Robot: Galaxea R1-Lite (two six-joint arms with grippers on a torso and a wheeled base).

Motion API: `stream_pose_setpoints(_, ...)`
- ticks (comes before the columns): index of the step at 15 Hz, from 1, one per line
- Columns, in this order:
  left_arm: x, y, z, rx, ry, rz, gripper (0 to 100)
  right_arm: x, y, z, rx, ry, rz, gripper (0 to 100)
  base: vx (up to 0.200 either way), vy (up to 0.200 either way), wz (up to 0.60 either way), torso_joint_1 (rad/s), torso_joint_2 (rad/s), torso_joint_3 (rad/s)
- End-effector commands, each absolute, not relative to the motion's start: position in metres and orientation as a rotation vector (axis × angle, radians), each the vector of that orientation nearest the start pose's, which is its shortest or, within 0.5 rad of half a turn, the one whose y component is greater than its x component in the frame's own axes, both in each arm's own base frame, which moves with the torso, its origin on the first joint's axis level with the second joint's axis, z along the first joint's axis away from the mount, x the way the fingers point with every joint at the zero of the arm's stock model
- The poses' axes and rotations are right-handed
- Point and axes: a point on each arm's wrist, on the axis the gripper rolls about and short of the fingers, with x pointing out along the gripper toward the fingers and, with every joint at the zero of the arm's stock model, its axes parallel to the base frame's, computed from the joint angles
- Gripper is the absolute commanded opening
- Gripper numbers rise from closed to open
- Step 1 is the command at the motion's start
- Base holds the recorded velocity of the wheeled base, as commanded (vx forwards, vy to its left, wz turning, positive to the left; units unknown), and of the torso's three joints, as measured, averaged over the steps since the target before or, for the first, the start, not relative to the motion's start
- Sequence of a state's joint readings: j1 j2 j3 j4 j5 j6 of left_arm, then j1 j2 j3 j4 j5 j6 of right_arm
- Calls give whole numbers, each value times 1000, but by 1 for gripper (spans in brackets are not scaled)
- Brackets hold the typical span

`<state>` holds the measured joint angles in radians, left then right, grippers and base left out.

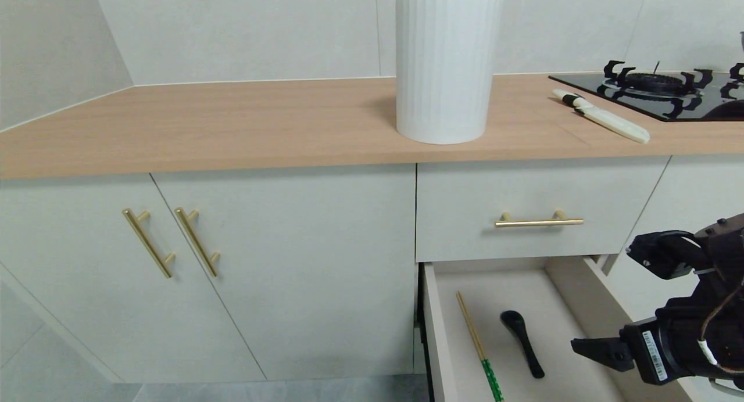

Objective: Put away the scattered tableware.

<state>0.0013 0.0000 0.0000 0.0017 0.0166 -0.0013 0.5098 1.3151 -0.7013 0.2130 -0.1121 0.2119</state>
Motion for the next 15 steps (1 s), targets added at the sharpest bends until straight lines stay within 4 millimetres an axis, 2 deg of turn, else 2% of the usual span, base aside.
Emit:
stream_pose_setpoints(1,-23,0,75,-2,2,18,100,155,86,178,-57,815,300,100,-200,0,0,2,2,-7)
stream_pose_setpoints(9,-23,0,75,-2,2,18,100,146,95,164,-131,919,351,100,-200,0,0,1,4,2)
stream_pose_setpoints(15,-23,0,75,-2,2,18,100,146,112,130,-217,1076,407,100,0,0,0,0,0,0)
